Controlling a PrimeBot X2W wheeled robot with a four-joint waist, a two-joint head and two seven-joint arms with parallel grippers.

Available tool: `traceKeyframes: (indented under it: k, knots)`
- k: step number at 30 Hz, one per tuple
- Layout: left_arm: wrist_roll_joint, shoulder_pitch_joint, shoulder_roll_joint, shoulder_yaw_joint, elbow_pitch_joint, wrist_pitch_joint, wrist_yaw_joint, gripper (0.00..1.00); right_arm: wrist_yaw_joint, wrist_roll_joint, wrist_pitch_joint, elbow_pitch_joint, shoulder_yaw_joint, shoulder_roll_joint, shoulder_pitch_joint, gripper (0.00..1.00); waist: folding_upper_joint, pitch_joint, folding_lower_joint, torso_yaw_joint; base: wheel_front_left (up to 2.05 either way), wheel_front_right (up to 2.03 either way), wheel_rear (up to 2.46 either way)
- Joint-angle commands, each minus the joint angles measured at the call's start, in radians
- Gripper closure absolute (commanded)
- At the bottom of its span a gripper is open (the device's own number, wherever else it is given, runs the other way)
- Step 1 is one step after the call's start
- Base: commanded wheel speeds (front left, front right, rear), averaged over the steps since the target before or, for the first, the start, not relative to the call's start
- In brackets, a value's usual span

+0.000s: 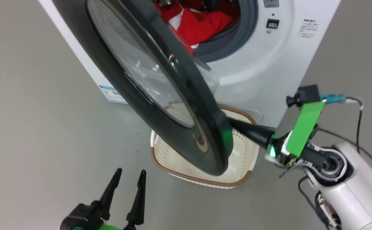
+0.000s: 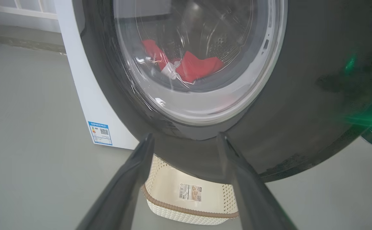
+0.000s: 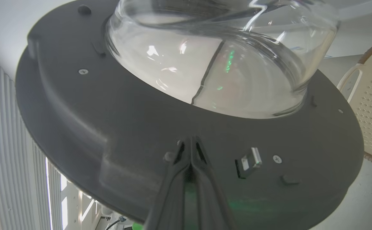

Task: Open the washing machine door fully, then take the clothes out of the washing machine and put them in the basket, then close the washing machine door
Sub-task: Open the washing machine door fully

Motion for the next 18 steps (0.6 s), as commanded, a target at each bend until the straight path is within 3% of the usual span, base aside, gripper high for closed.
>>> traceKeyframes:
  k: [1,18]
  knots:
    - [-0.007,0.01,0.011,0.029,-0.022,-0.009,0.01,0.0,0.005,-0.016,0.015,-0.024,0.012,0.023,0.023,1.0,0.0,-0.024,0.0,0.023,0.0,0.0,0.0]
    - [-0.005,0.067,0.011,0.027,-0.029,-0.009,0.026,0.0,0.005,-0.08,0.102,-0.028,0.007,0.113,0.109,1.0,0.0,-0.091,0.0,0.131,0.0,0.0,0.0]
